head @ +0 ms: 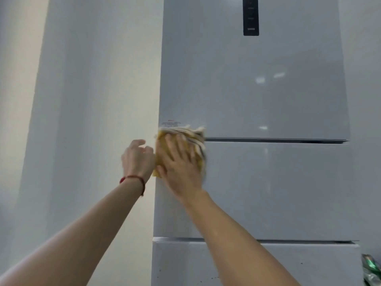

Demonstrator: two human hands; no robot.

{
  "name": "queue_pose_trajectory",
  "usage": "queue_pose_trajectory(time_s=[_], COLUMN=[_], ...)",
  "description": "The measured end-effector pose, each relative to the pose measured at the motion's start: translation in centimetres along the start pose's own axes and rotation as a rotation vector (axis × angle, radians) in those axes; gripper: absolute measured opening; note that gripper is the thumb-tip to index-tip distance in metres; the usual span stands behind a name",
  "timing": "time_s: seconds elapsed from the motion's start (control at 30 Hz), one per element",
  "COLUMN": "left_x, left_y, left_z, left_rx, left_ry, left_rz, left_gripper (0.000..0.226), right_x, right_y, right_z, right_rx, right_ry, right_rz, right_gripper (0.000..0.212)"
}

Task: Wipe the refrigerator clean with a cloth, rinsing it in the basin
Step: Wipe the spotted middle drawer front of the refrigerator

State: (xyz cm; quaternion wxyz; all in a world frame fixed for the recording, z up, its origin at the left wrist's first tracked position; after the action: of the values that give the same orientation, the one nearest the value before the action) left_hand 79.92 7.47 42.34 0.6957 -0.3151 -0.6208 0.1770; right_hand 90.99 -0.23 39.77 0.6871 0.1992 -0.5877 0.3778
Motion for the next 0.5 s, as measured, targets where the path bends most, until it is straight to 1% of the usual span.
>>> queue_pose_trajectory(time_s=[0.07, 0.13, 0.2, 0.27, 0.3, 0.33, 0.43, 0.5], left_x=[-3.1, -5.1, -6.4, -7.6, -8.0, -8.3, -8.7, -9.0], left_y=[0.9, 0.9, -0.2, -1.8, -2.6, -3.2, -3.7, -2.5], left_z=[0.4, 0.1, -1.9, -3.4, -3.9, -4.3, -4.2, -2.8], left_rx=[0.043, 0.075, 0.059, 0.053, 0.024, -0.023, -0.167, -0.195], left_ry=[-0.151, -0.265, -0.241, -0.173, -0.135, -0.092, 0.003, 0.03], left_rz=[-0.139, -0.291, -0.422, -0.537, -0.569, -0.565, -0.424, -0.323], left_gripper=[0.026, 0.018, 0.015, 0.012, 0.009, 0.007, 0.012, 0.016], right_x=[-0.4, -1.5, -4.0, -6.9, -8.3, -9.8, -12.8, -13.9], right_y=[0.8, -1.1, -6.0, -13.0, -17.0, -21.0, -31.2, -34.6], right_z=[-0.6, 0.0, 1.5, 3.1, 4.0, 4.9, 6.5, 7.2], right_rx=[0.012, 0.023, -0.006, -0.016, -0.036, -0.054, -0.025, 0.048], right_ry=[0.058, 0.077, 0.076, 0.026, 0.0, -0.003, 0.043, 0.006], right_rz=[0.139, 0.235, 0.213, 0.058, -0.043, -0.163, -0.568, -0.809], right_gripper=[0.07, 0.073, 0.075, 0.075, 0.075, 0.076, 0.079, 0.084])
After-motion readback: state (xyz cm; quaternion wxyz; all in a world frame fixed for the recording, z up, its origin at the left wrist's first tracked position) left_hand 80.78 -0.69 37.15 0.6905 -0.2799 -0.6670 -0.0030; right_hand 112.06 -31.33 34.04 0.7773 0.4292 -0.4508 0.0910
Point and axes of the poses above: each hand's wrist, its own x-axis towards the middle knuckle, its own z-axis out of the back of the hand, y = z × x, the point moved 4 cm from there along x, towards the middle knuckle, and after that the axes turned 6 degrees about -z, right-handed, at the moved point
